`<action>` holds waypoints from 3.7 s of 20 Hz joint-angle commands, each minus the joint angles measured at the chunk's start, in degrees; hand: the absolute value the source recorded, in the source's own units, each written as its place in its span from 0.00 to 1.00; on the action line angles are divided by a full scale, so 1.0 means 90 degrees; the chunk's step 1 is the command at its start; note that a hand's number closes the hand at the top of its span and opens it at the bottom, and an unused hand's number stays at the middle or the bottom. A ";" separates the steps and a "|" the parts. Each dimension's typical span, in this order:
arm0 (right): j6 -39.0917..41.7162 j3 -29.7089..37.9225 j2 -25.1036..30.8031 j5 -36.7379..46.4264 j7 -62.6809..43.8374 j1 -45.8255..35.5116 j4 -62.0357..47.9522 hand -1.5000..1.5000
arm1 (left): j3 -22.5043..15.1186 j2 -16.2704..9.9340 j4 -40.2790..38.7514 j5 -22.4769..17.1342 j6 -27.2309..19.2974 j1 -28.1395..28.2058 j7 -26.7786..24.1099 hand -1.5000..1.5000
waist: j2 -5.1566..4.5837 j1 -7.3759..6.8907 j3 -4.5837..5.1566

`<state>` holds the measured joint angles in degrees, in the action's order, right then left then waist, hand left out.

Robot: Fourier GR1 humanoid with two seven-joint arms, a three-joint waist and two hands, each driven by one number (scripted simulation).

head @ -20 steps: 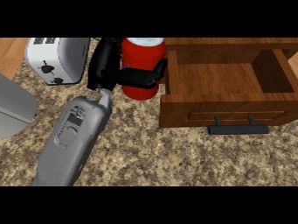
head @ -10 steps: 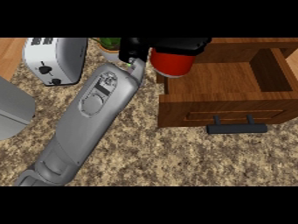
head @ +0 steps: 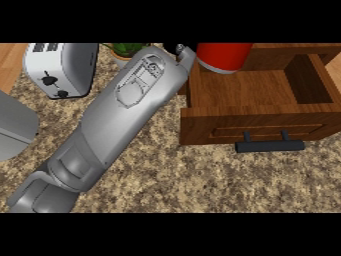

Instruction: Pick up the can, place it into the drawer and close the drawer

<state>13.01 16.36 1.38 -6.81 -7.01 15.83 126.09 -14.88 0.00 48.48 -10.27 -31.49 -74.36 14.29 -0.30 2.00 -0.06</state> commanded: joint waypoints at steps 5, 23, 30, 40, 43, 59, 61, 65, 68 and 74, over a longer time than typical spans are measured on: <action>-0.0044 0.0102 0.0195 -0.0188 -0.0344 -0.0403 0.0134 0.00 | -0.0271 0.0000 -0.1530 -0.0708 -0.0029 -0.0780 -0.0711 1.00 | -0.0055 0.0191 -0.0003; -0.0309 -0.0188 0.0009 0.0299 -0.0242 -0.0779 -0.0290 0.00 | -0.1472 0.0000 -0.2704 -0.1708 -0.0457 -0.1212 -0.1272 1.00 | -0.0076 0.0307 -0.0008; -0.0173 -0.0235 0.0132 0.0263 -0.0075 -0.1114 -0.0707 0.00 | -0.2006 0.0000 -0.2875 -0.1874 -0.0709 -0.0814 -0.1741 1.00 | -0.0157 0.0504 -0.0016; -0.0234 -0.0375 0.0062 0.0495 -0.0030 -0.1008 -0.0446 0.00 | -0.2234 0.0000 -0.3091 -0.2184 -0.0982 -0.0961 -0.1746 0.00 | -0.0151 0.0530 -0.0011; -0.0047 -0.0217 0.0126 0.0184 0.0090 -0.0842 -0.0438 0.00 | -0.2236 0.0000 -0.3280 -0.2208 -0.1135 -0.0840 -0.2003 0.00 | -0.0166 0.0605 -0.0014; -0.0077 -0.0514 0.0787 0.1751 0.0520 -0.1257 0.0016 0.00 | -0.2293 0.0000 -0.2876 -0.2979 -0.1557 -0.0638 -0.2248 0.00 | -0.0189 0.0550 -0.0003; -0.0033 -0.0487 0.0957 0.1922 0.0457 -0.1232 0.0257 0.00 | -0.2168 0.0000 -0.2955 -0.3086 -0.1424 -0.0869 -0.2186 0.00 | -0.0155 0.0494 0.0000; -0.0242 -0.0932 0.0900 0.2794 0.0513 -0.1319 0.0401 0.00 | -0.2121 0.0000 -0.2610 -0.3275 -0.1576 -0.0601 -0.2611 0.00 | -0.0091 0.0270 0.0006; -0.0141 -0.0968 0.1198 0.3242 0.0639 -0.1326 0.0351 0.00 | -0.2137 0.0000 -0.2628 -0.3418 -0.1682 -0.0672 -0.2610 0.00 | -0.0096 0.0309 0.0002; -0.0537 -0.1739 0.1472 0.5204 0.0752 -0.1943 -0.0652 0.00 | -0.2292 0.0000 -0.2612 -0.3407 -0.1853 -0.1108 -0.2205 0.00 | -0.0068 0.0002 0.0003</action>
<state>10.07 4.10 13.21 30.66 -0.38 0.98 124.14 -34.94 0.00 24.55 -40.61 -48.20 -83.73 -6.46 -1.10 3.57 -0.05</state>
